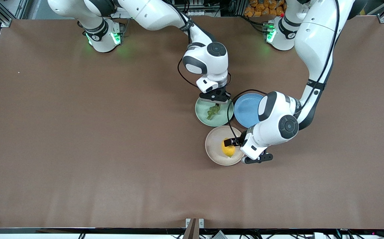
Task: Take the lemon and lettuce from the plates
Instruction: 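Grasp the lettuce with the right gripper while the left gripper grasps the lemon, then carry the lettuce away with the right gripper while the left gripper lifts the lemon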
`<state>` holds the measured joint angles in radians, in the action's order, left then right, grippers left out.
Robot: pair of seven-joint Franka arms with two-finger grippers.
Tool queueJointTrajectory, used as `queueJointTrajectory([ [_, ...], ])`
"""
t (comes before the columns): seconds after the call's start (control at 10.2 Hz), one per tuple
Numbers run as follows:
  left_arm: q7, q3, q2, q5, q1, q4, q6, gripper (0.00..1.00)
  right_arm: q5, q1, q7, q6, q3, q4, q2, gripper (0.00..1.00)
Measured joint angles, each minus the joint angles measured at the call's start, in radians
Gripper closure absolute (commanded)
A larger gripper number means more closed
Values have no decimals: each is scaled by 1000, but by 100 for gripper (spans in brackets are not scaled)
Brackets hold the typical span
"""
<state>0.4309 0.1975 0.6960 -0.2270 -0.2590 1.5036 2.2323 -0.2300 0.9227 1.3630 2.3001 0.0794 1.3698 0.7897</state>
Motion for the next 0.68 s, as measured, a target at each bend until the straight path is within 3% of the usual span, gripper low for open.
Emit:
queueJointTrajectory([
  [0.29,0,-2,11,0,-2,2,0,0,19,-211,-225,-240,142,-8,-203,100],
  [0.68,0,-2,64,3,-30,3,3,0,216,-463,-707,-596,176,7,-464,100],
])
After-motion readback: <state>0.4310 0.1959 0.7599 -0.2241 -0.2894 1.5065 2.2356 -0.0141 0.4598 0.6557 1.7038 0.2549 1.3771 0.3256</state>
